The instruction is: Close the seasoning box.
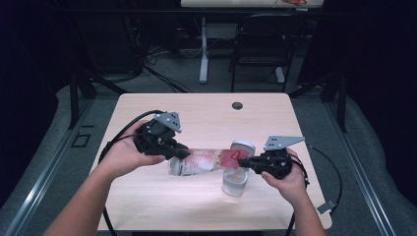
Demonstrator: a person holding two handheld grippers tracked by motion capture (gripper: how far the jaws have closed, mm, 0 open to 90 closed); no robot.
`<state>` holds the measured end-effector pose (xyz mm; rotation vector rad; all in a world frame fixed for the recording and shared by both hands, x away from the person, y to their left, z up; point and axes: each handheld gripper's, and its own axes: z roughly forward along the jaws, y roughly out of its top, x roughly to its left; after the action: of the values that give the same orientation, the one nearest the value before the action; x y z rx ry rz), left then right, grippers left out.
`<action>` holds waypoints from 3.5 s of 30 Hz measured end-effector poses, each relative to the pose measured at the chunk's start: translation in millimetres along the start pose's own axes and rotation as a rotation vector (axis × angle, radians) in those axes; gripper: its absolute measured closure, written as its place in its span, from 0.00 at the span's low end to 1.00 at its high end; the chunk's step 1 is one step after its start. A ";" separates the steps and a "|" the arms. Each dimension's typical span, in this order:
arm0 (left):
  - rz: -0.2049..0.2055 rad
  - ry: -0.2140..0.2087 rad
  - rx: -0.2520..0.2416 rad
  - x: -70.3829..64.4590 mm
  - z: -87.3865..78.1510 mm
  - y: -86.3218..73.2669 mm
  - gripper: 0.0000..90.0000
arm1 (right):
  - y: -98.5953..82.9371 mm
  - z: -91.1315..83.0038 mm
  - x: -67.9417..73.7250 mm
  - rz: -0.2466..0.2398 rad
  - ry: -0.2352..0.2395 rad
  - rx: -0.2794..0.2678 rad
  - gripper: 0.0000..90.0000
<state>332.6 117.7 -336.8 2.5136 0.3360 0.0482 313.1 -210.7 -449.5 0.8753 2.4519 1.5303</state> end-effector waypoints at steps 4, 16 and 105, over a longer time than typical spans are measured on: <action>0.003 0.000 0.000 -1.4 0.0 4.4 0.90 | -0.7 -1.5 -0.6 0.004 -0.005 0.007 0.97; 0.005 -0.008 -0.014 -0.3 -0.4 10.8 0.90 | -3.5 -2.6 -3.9 0.012 -0.004 0.014 0.97; 0.010 -0.001 -0.023 5.1 -1.2 29.6 0.89 | -7.1 -1.8 -10.0 0.036 -0.003 0.036 0.99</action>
<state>344.1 96.2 -319.2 2.4924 0.3206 0.0545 317.7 -219.7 -456.6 0.9314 2.4820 1.4999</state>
